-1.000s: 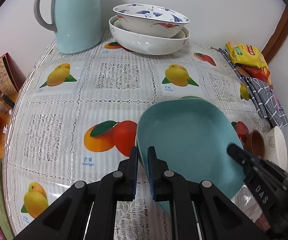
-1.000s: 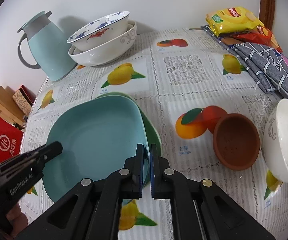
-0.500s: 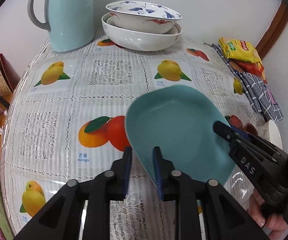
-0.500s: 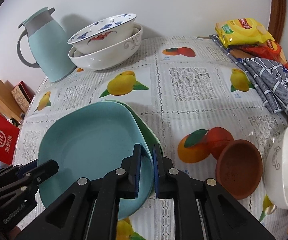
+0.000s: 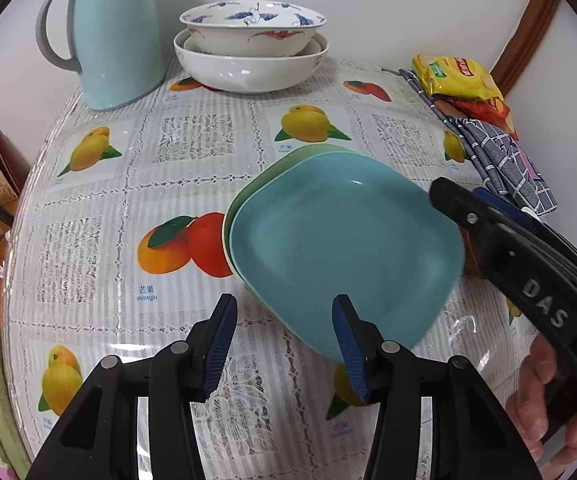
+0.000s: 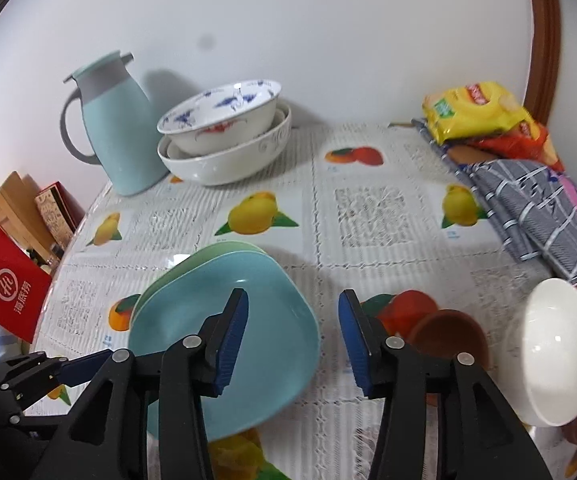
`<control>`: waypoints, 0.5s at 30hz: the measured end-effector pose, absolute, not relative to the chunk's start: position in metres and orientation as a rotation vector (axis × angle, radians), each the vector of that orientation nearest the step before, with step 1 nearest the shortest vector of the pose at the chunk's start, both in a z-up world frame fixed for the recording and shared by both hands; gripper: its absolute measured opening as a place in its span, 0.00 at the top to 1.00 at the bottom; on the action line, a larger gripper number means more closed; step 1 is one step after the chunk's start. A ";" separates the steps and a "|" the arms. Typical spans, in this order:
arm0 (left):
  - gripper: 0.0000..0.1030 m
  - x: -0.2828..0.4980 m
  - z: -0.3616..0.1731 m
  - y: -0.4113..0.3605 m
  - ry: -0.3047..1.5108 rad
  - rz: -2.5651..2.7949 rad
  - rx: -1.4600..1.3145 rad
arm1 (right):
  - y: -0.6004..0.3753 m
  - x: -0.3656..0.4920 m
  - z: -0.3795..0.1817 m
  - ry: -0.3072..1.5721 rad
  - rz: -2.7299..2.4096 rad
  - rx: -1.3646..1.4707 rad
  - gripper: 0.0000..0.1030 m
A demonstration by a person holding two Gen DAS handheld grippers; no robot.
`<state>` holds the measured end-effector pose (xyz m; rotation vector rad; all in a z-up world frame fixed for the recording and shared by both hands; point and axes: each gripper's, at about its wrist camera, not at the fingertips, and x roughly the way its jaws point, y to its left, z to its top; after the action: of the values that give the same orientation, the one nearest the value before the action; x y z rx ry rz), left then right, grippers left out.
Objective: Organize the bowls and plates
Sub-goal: 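Withdraw both tools from the plates and move toward the brown clay bowls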
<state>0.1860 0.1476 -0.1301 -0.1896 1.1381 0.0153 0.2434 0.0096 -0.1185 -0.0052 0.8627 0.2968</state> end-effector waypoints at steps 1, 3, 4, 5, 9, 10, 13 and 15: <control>0.54 0.184 -0.127 0.147 1.129 0.014 -0.189 | 0.007 0.241 -0.115 0.857 0.295 0.001 0.51; 0.53 0.180 -0.121 0.145 1.117 0.014 -0.186 | -0.001 0.235 -0.109 0.844 0.292 0.019 0.48; 0.53 0.177 -0.119 0.143 1.113 0.015 -0.182 | -0.003 0.233 -0.107 0.842 0.288 0.024 0.48; 0.53 0.175 -0.117 0.141 1.110 0.013 -0.179 | -0.008 0.228 -0.105 0.841 0.282 0.030 0.48; 0.53 0.164 -0.107 0.132 1.091 0.013 -0.164 | -0.024 0.211 -0.102 0.841 0.268 0.042 0.47; 0.53 0.161 -0.104 0.130 1.081 0.011 -0.162 | -0.029 0.206 -0.101 0.846 0.268 0.041 0.46; 0.53 0.151 -0.093 0.123 1.043 0.006 -0.168 | -0.042 0.191 -0.099 0.842 0.252 0.034 0.44; 0.53 0.146 -0.086 0.117 1.024 0.003 -0.175 | -0.051 0.182 -0.096 0.831 0.237 0.033 0.43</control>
<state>0.1457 0.1174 -0.0865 -0.1754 1.0239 0.0029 0.1823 -0.0510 -0.0962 0.0334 0.8306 0.2370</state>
